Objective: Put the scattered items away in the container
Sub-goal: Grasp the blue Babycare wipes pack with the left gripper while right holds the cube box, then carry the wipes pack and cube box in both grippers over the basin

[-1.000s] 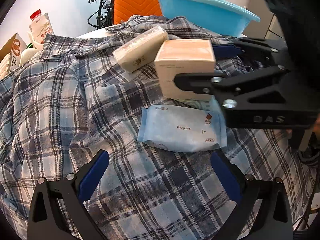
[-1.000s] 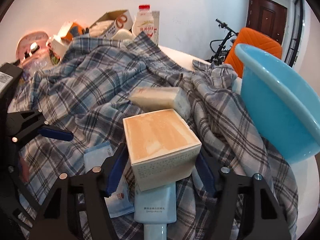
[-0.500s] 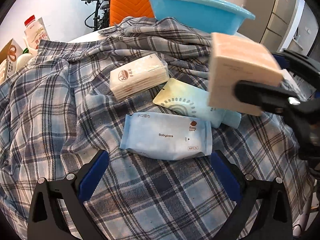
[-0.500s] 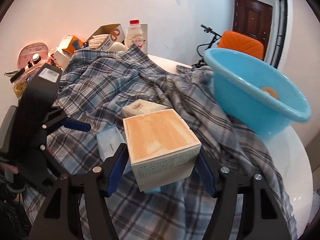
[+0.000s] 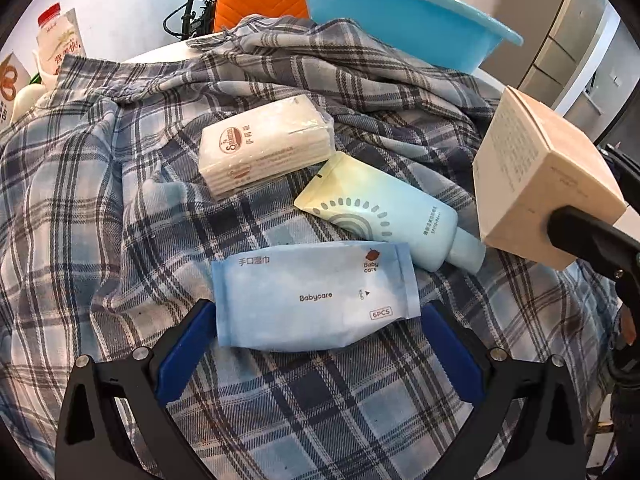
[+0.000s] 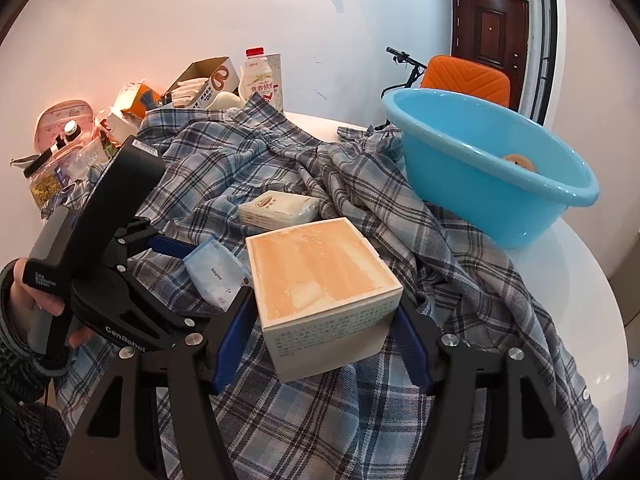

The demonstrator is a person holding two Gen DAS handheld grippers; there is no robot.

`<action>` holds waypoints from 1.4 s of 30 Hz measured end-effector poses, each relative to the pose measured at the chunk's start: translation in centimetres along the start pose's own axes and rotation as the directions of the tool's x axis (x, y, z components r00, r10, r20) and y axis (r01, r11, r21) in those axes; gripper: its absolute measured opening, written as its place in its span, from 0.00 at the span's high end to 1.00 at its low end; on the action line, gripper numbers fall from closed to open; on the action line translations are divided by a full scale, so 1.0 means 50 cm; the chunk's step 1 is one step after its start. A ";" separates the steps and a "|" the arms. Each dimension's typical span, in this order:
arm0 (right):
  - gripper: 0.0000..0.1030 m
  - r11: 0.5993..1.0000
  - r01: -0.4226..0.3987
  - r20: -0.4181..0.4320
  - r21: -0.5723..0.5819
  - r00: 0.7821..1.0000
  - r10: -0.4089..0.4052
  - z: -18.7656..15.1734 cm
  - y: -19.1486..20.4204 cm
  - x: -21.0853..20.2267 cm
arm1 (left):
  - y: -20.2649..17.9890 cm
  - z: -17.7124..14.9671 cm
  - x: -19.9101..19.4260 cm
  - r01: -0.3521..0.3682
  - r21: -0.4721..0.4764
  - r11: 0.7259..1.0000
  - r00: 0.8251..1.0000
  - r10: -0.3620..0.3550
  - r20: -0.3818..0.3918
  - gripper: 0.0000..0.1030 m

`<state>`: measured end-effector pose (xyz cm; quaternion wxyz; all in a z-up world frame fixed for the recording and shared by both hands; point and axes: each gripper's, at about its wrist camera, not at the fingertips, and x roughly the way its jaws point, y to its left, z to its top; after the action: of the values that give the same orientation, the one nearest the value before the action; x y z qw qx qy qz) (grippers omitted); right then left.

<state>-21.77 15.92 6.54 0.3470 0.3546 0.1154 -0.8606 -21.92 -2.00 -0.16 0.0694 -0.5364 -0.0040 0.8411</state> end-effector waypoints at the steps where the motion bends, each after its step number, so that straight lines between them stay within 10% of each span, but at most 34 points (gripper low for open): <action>1: 0.36 1.000 0.000 0.000 0.004 1.000 0.000 0.000 -0.001 0.001 | -0.004 0.003 0.002 -0.006 0.005 1.000 1.000 0.006 0.001 0.00; 42: 0.36 1.000 0.025 0.092 0.009 0.995 -0.026 -0.020 0.033 -0.119 | -0.068 -0.028 -0.159 -0.053 0.092 0.994 0.985 0.037 0.166 0.18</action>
<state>-17.12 18.22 10.01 0.3394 0.3143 0.1004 -0.8809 -16.99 0.28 6.72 0.0753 -0.4612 0.0428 0.8831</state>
